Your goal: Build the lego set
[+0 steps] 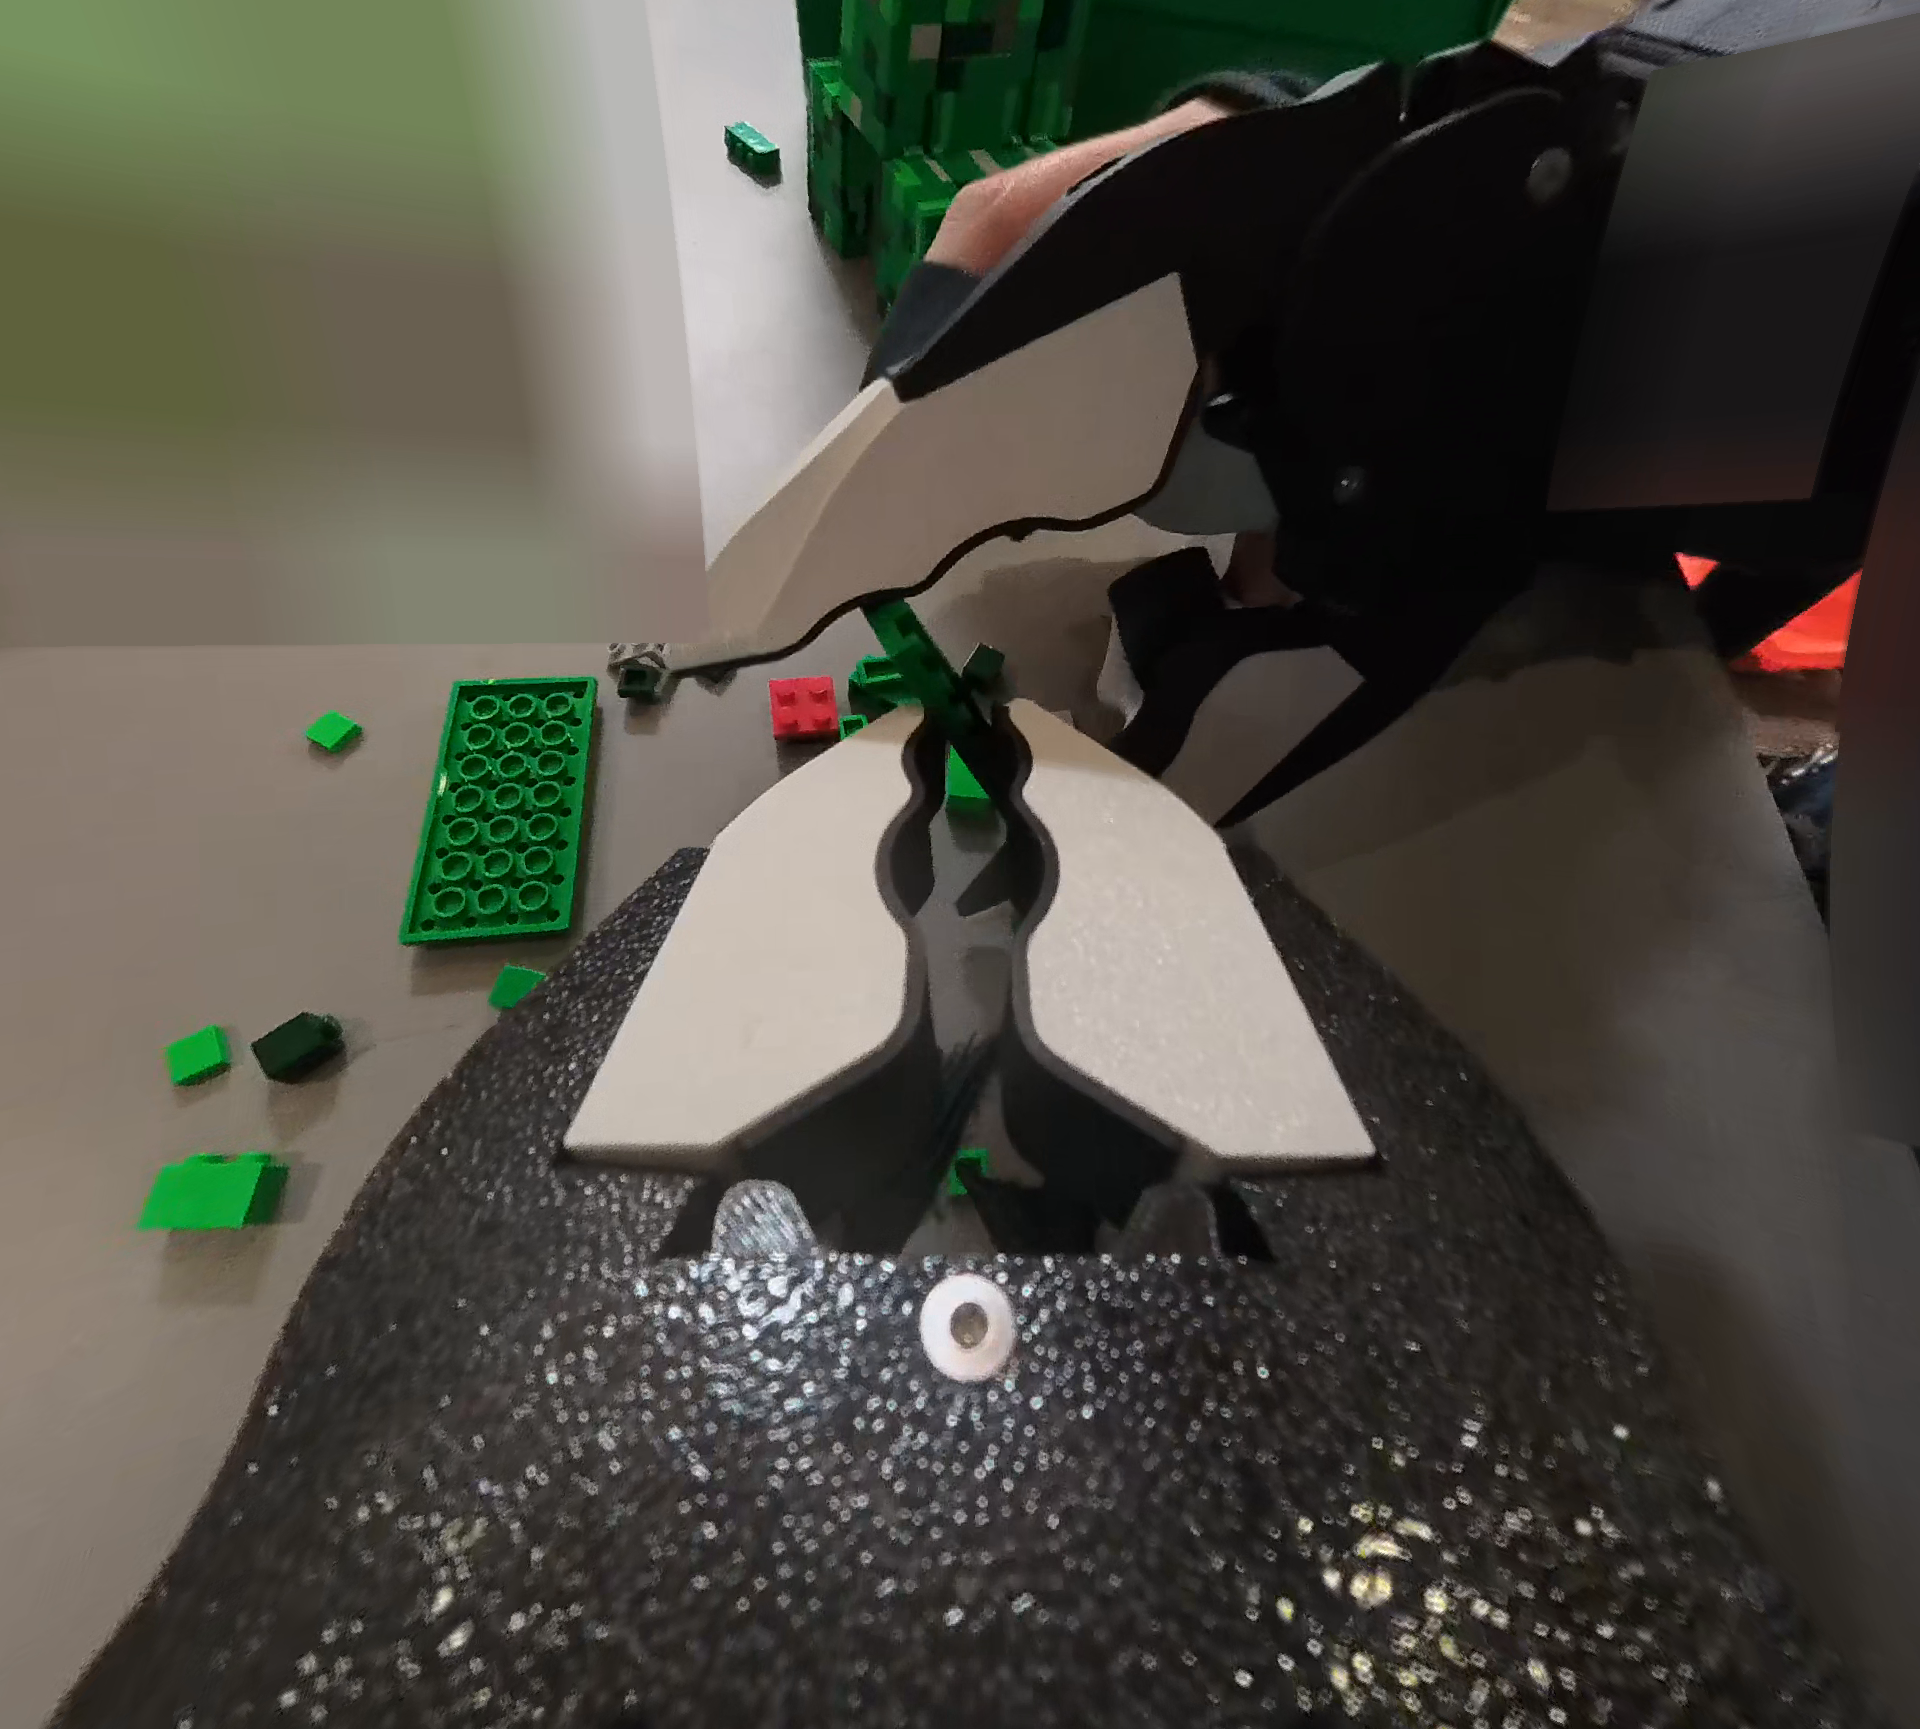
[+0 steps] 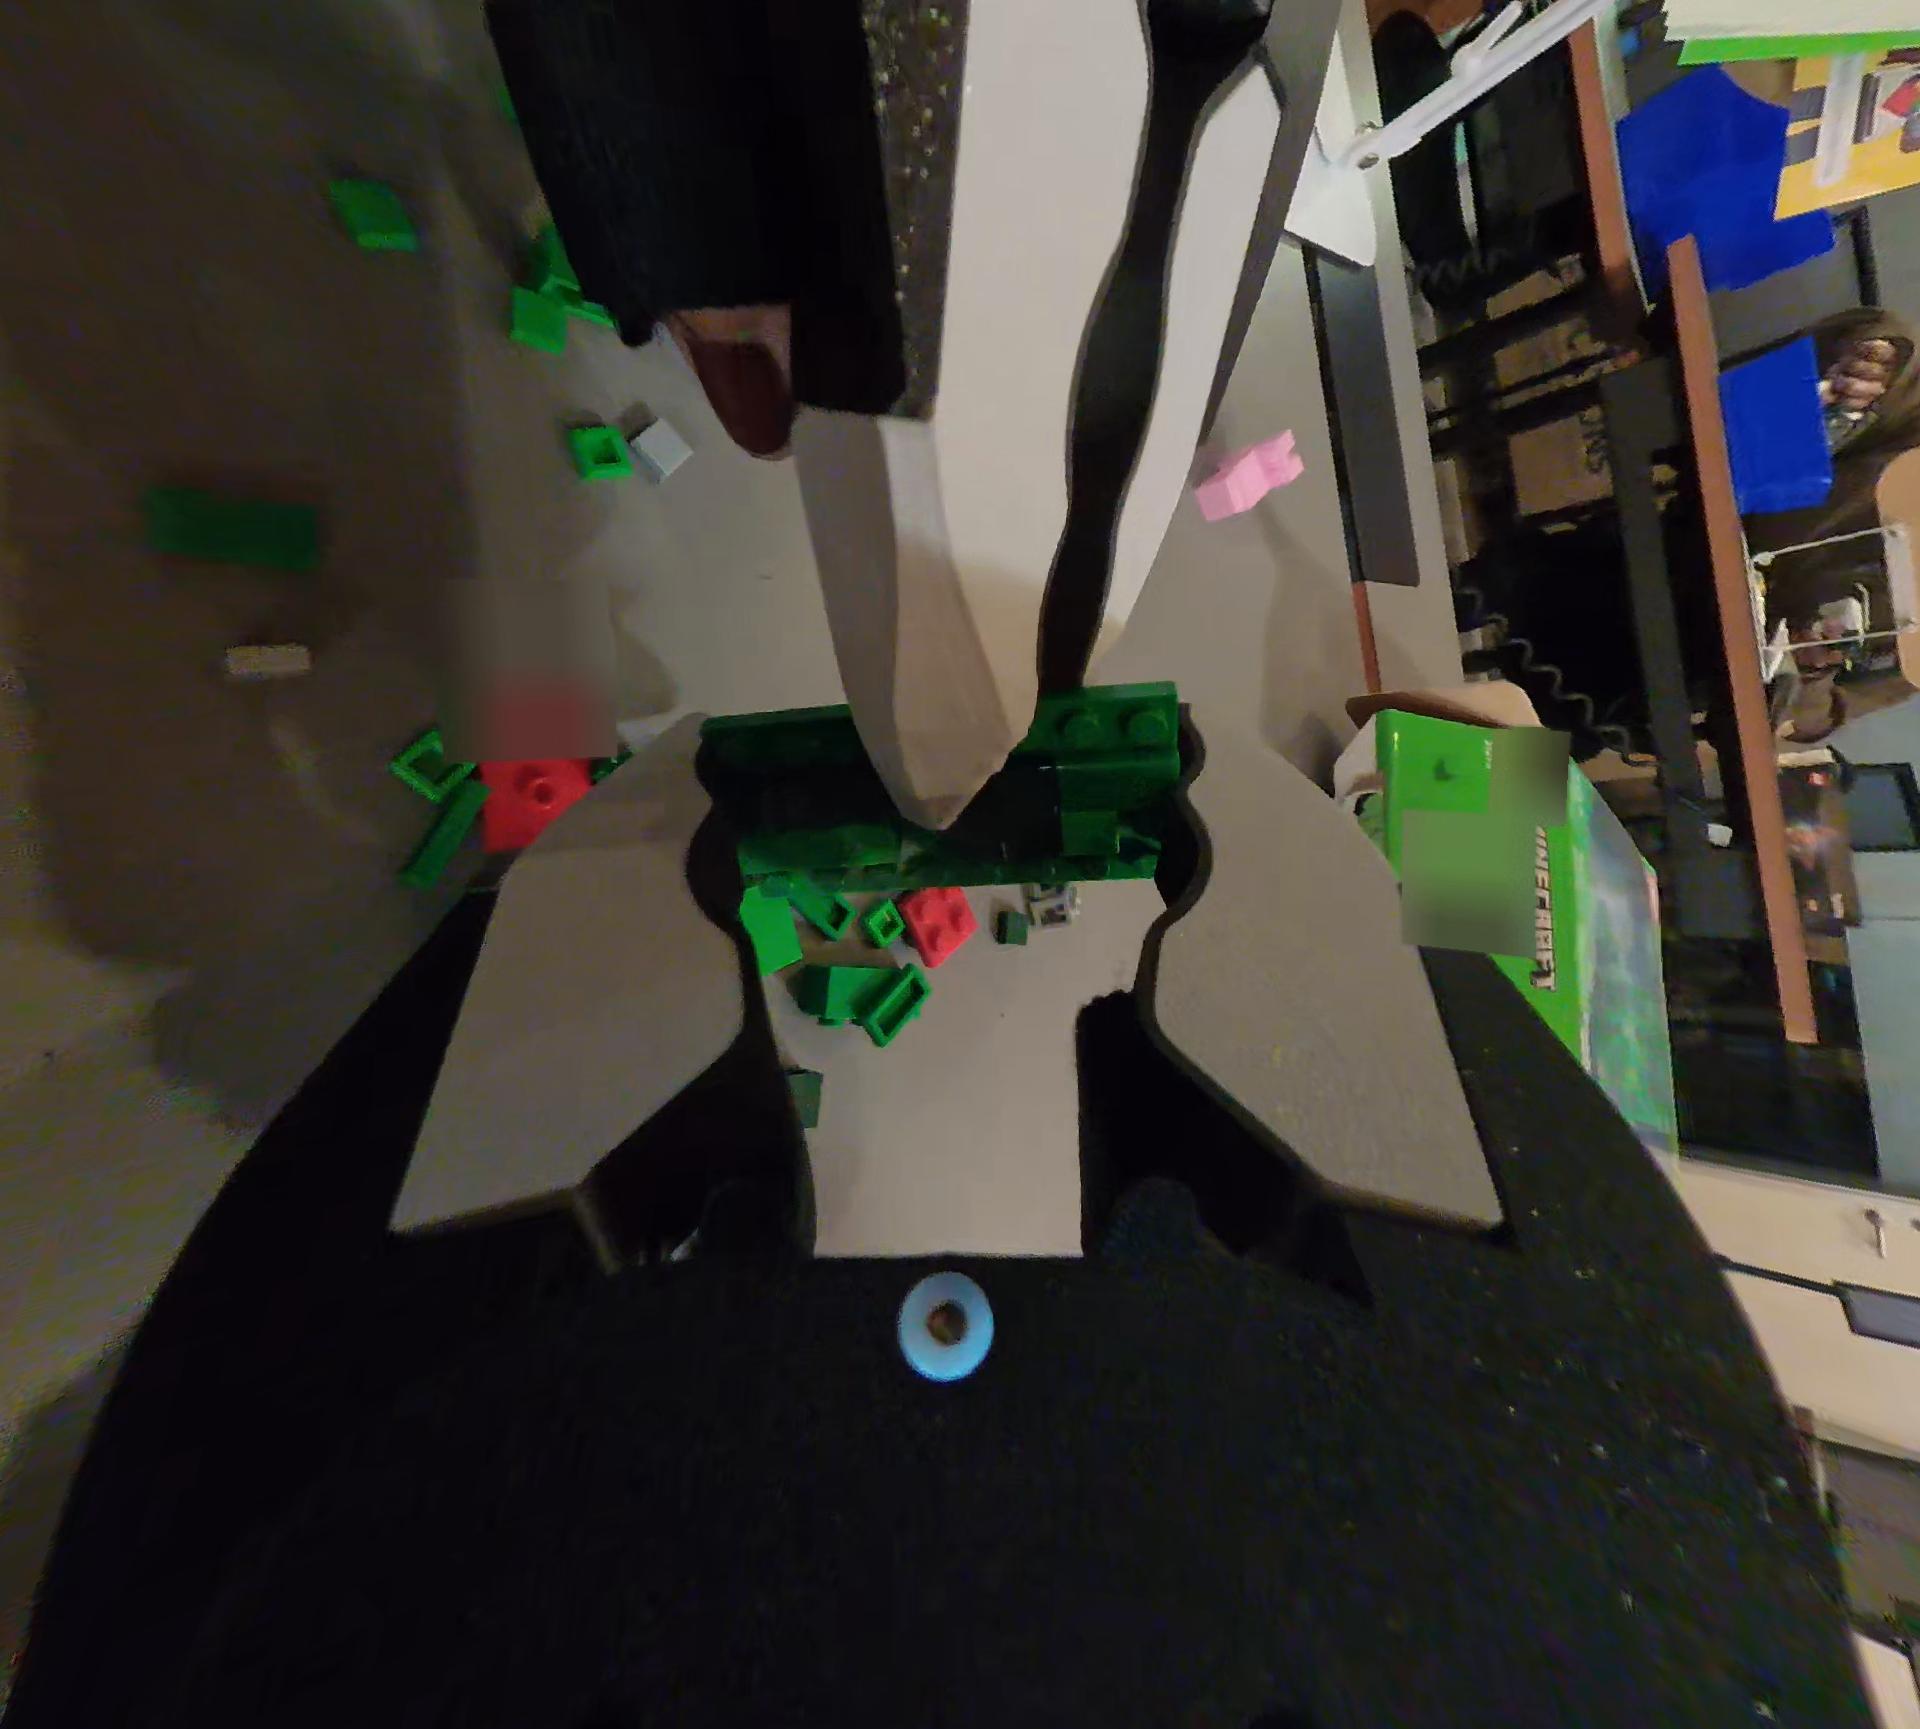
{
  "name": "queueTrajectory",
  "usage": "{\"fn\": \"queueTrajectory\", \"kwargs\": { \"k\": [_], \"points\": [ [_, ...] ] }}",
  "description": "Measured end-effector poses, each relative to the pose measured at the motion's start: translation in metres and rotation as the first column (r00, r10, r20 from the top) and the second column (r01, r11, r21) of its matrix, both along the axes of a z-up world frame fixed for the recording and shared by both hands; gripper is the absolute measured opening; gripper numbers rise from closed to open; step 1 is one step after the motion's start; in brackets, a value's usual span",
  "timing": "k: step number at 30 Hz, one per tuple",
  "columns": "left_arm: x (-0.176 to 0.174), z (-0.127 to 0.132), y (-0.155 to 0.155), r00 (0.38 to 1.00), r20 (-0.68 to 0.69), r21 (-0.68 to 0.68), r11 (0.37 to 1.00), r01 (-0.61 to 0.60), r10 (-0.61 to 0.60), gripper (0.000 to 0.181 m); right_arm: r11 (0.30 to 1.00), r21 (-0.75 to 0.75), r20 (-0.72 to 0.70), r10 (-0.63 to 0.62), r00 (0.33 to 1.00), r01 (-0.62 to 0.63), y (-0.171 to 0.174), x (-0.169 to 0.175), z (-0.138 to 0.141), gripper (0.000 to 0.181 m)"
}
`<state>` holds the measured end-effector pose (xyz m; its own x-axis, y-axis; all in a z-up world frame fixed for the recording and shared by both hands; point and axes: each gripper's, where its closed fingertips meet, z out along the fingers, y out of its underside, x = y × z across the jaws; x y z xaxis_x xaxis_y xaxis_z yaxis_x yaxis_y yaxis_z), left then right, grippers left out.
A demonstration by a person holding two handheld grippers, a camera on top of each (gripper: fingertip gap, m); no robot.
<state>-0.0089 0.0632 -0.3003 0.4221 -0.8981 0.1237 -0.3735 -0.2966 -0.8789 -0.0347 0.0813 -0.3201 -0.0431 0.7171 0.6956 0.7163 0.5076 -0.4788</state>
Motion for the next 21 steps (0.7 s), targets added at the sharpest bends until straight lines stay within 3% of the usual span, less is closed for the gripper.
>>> {"fn": "queueTrajectory", "kwargs": {
  "k": [5, 8, 11, 21],
  "points": [
    [0.000, -0.001, 0.005, 0.996, 0.083, -0.086, 0.996, -0.036, 0.044, 0.008, 1.000, 0.008, -0.044, -0.022, 0.999, 0.023, 0.006, -0.001, 0.000, 0.079],
    [0.001, -0.004, 0.000, 0.997, 0.072, -0.132, 0.991, -0.006, 0.016, 0.017, 0.999, 0.029, -0.076, -0.043, 0.996, 0.046, 0.011, -0.001, 0.003, 0.079],
    [0.002, -0.011, -0.003, 0.999, 0.035, -0.125, 0.992, 0.010, -0.006, 0.009, 0.999, 0.010, -0.117, -0.051, 0.992, 0.053, 0.013, 0.000, 0.009, 0.079],
    [0.004, -0.010, -0.017, 0.991, -0.033, -0.074, 0.989, 0.124, -0.127, 0.009, 0.996, -0.075, -0.095, 0.049, 0.994, -0.057, -0.004, 0.002, 0.007, 0.078]
  ]
}}
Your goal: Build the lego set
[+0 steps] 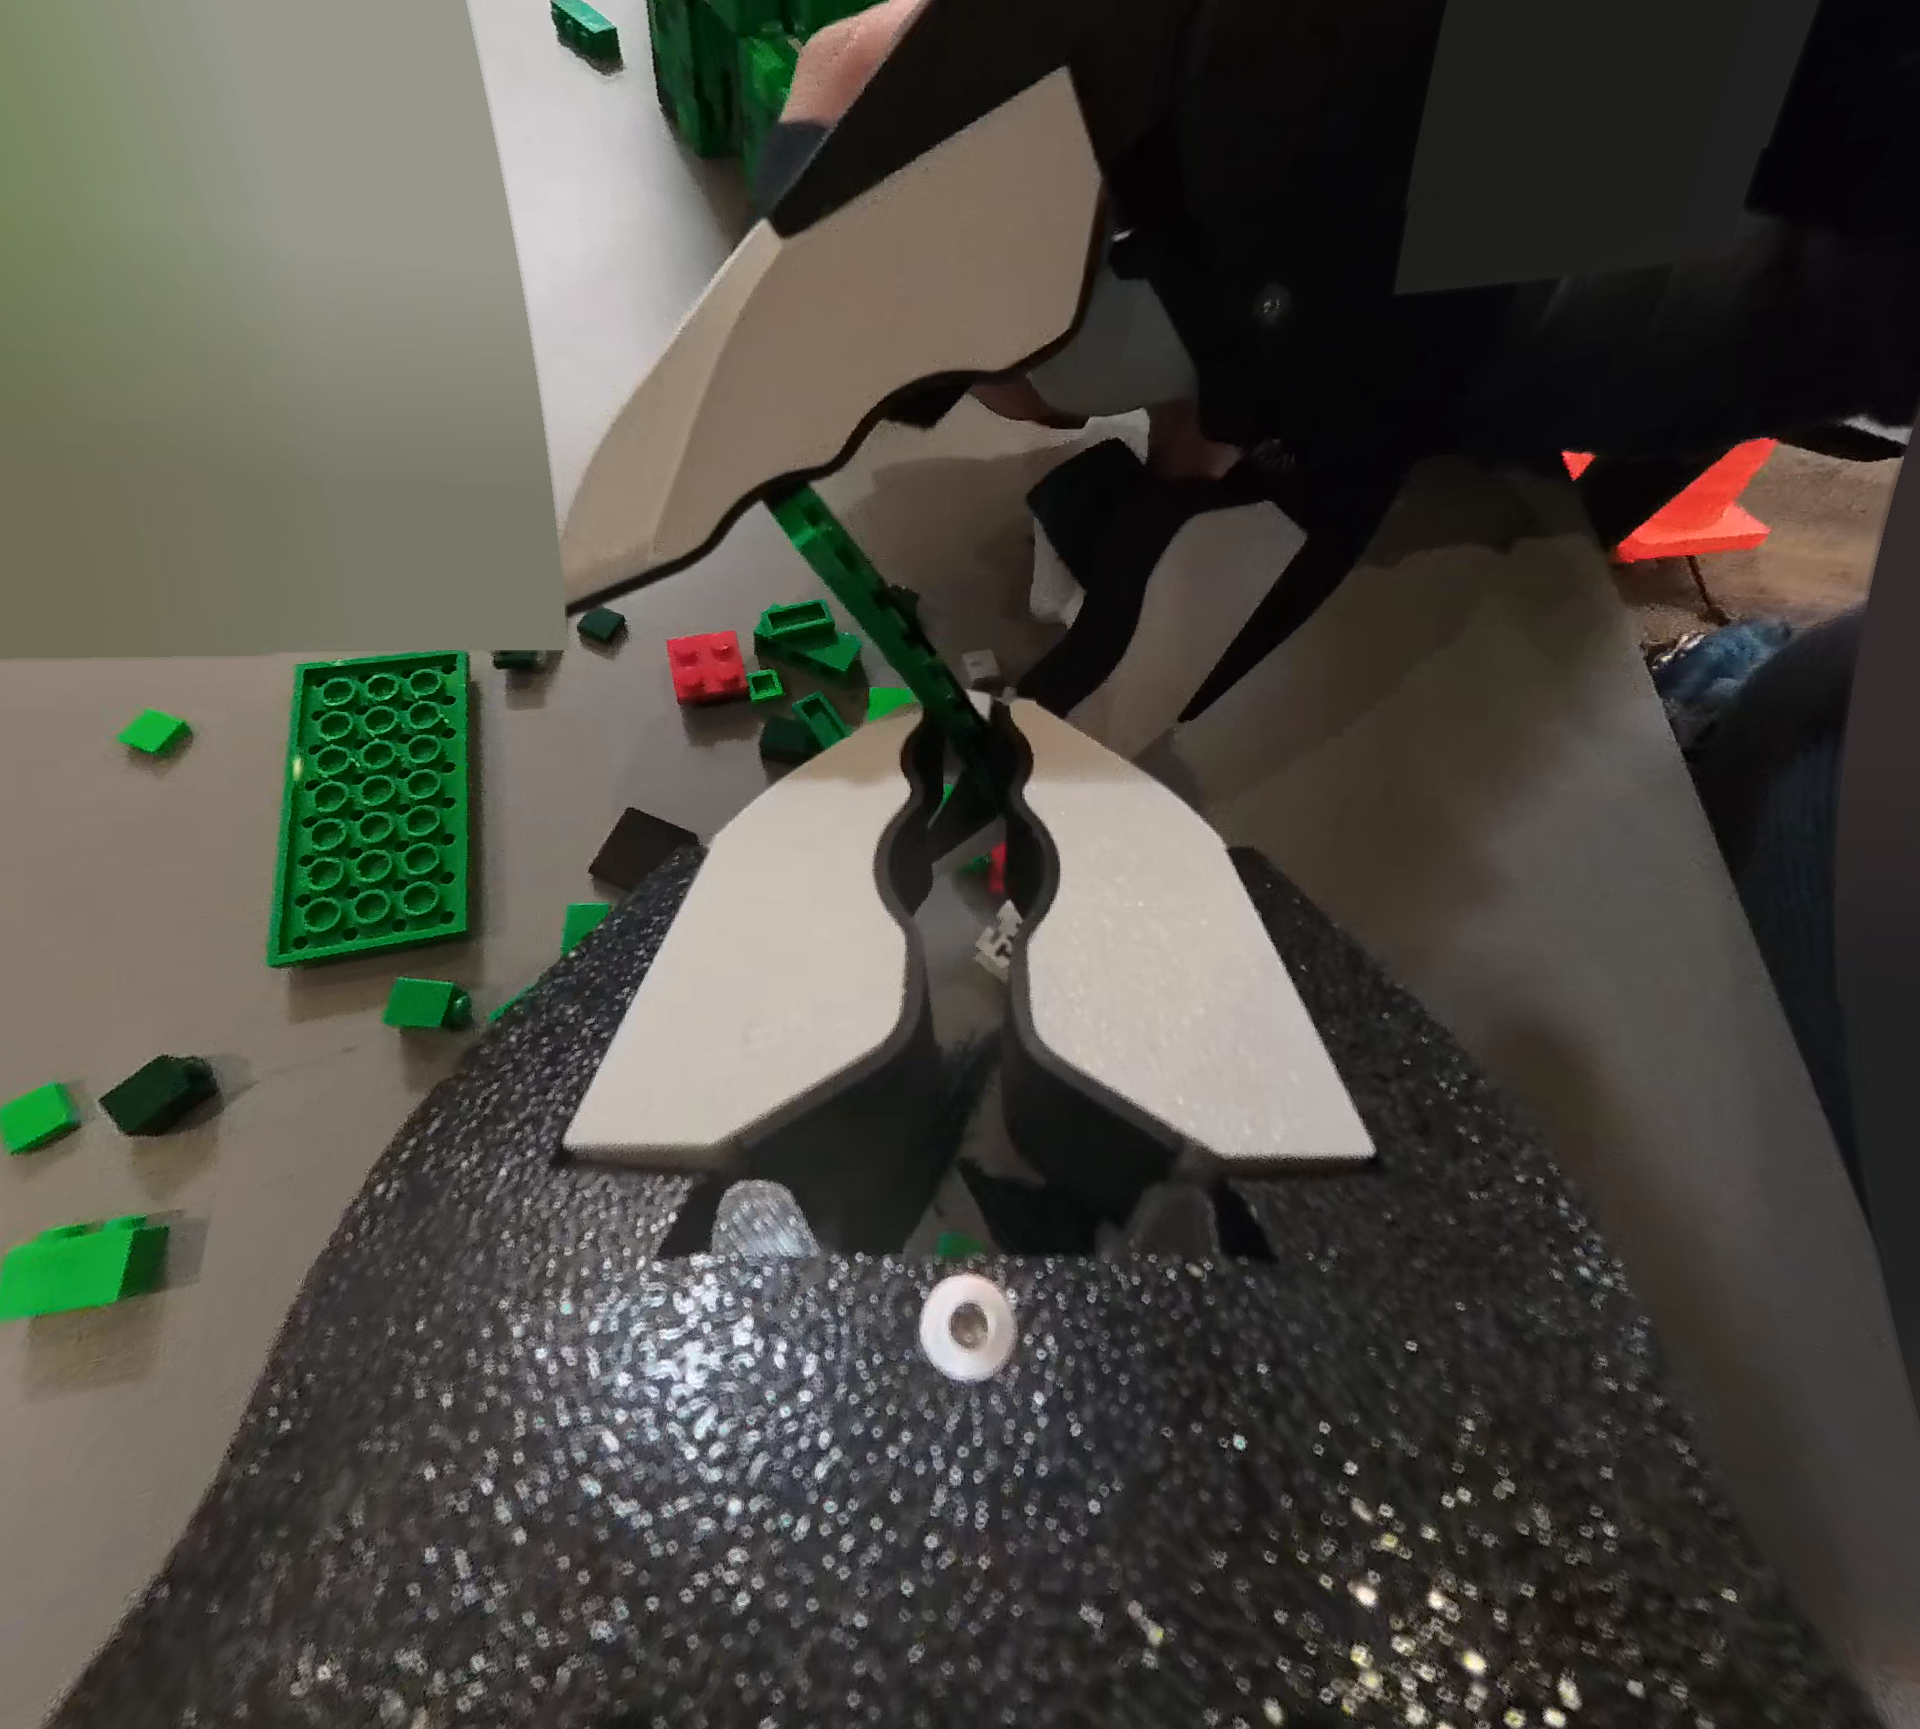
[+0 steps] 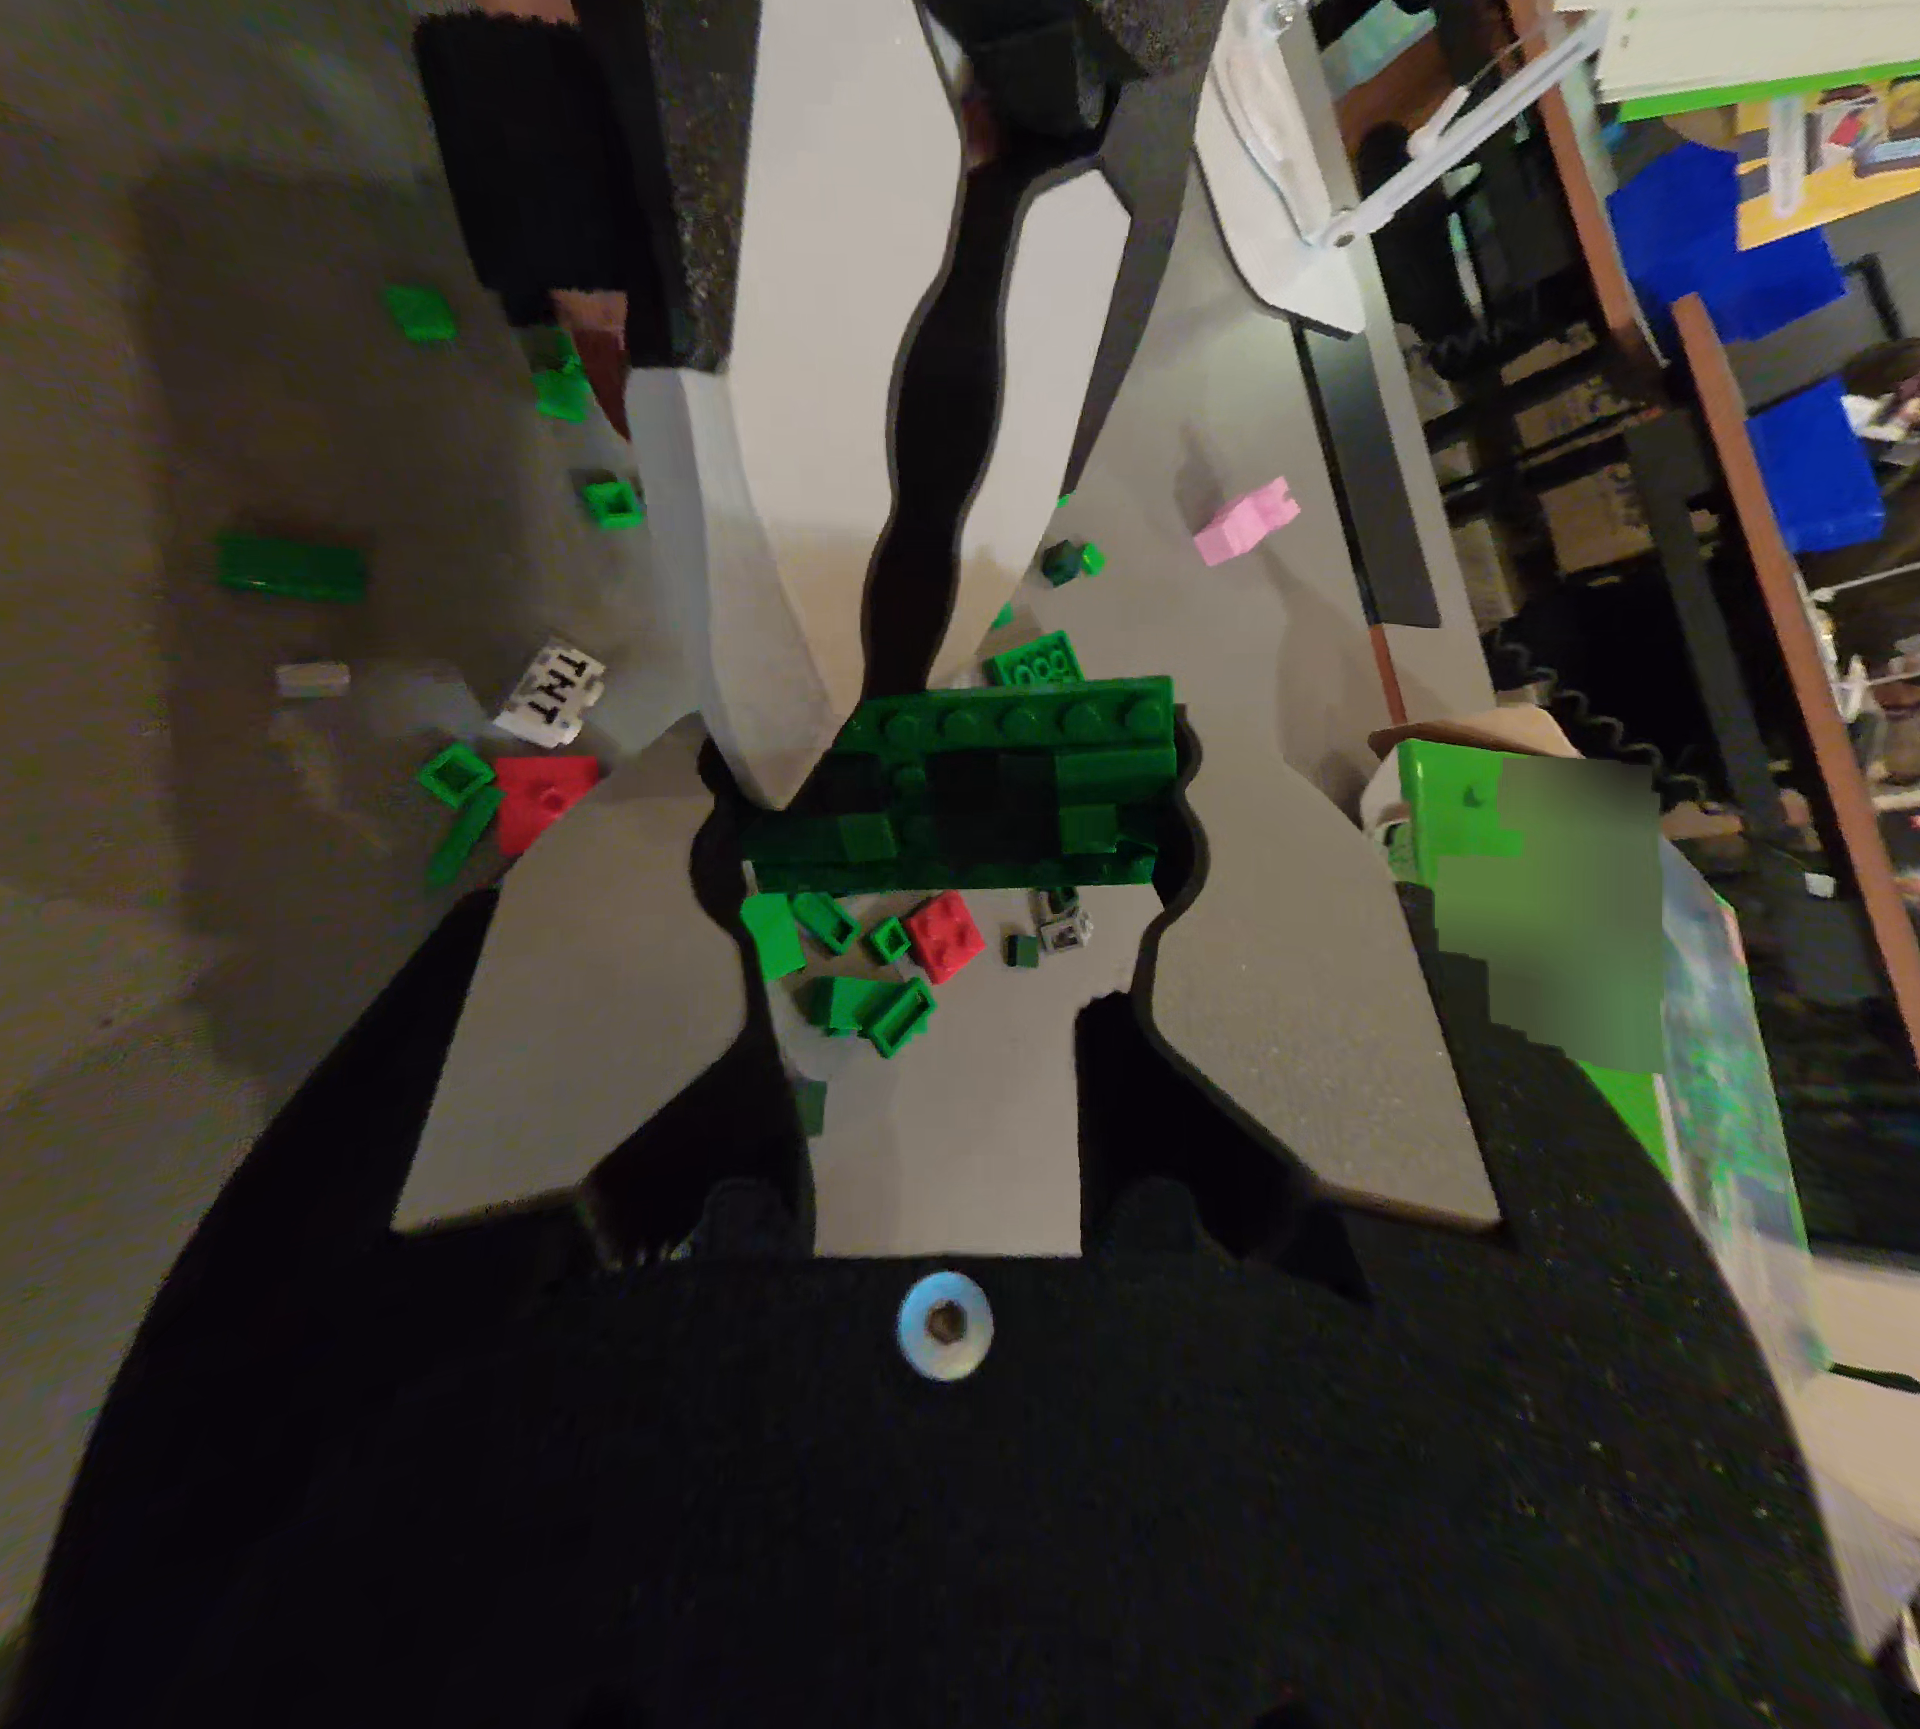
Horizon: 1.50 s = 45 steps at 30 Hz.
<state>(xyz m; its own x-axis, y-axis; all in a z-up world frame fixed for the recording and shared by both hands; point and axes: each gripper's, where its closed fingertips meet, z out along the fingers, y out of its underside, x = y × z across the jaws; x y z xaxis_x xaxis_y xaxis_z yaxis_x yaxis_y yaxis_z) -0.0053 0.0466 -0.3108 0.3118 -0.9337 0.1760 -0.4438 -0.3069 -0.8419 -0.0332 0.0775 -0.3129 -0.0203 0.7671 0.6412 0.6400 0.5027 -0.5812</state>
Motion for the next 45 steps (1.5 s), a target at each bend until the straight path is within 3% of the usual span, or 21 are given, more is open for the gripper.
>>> {"fn": "queueTrajectory", "kwargs": {
  "k": [9, 13, 17, 23, 33, 40, 41, 45],
  "points": [
    [0.002, -0.003, -0.004, 0.999, -0.019, -0.015, 1.000, 0.025, -0.025, 0.010, 0.998, -0.042, 0.023, 0.039, 0.999, -0.038, -0.005, 0.003, -0.004, 0.078],
    [-0.002, 0.000, 0.001, 0.997, 0.078, -0.145, 0.989, 0.000, 0.012, 0.007, 0.998, 0.063, 0.014, 0.001, 1.000, -0.002, 0.000, 0.002, 0.003, 0.077],
    [-0.002, 0.006, -0.001, 0.979, 0.205, -0.285, 0.957, 0.050, 0.010, 0.005, 0.994, 0.112, 0.015, -0.006, 1.000, 0.005, -0.001, 0.000, 0.007, 0.084],
    [-0.001, 0.012, -0.002, 0.970, 0.242, -0.321, 0.945, 0.064, 0.017, 0.006, 0.986, 0.162, 0.029, -0.042, 0.999, 0.037, 0.001, -0.001, 0.010, 0.091],
    [0.003, 0.015, -0.002, 0.980, 0.194, -0.246, 0.969, 0.013, 0.036, 0.006, 0.960, 0.252, 0.044, -0.136, 0.990, 0.120, 0.011, 0.001, 0.015, 0.091],
    [0.005, 0.008, -0.003, 0.999, 0.038, -0.022, 1.000, -0.011, 0.012, 0.007, 0.973, 0.210, 0.097, -0.119, 0.988, 0.097, 0.009, 0.005, 0.007, 0.090],
    [0.001, 0.002, 0.001, 0.999, -0.027, 0.025, 0.999, -0.021, 0.022, 0.006, 0.975, 0.204, 0.095, -0.111, 0.989, 0.089, 0.008, 0.005, 0.006, 0.079],
    [0.002, 0.003, -0.002, 1.000, 0.009, -0.040, 0.999, -0.005, 0.006, 0.006, 0.985, 0.164, 0.093, -0.072, 0.993, 0.056, 0.002, 0.006, 0.006, 0.079]
  ]
}}
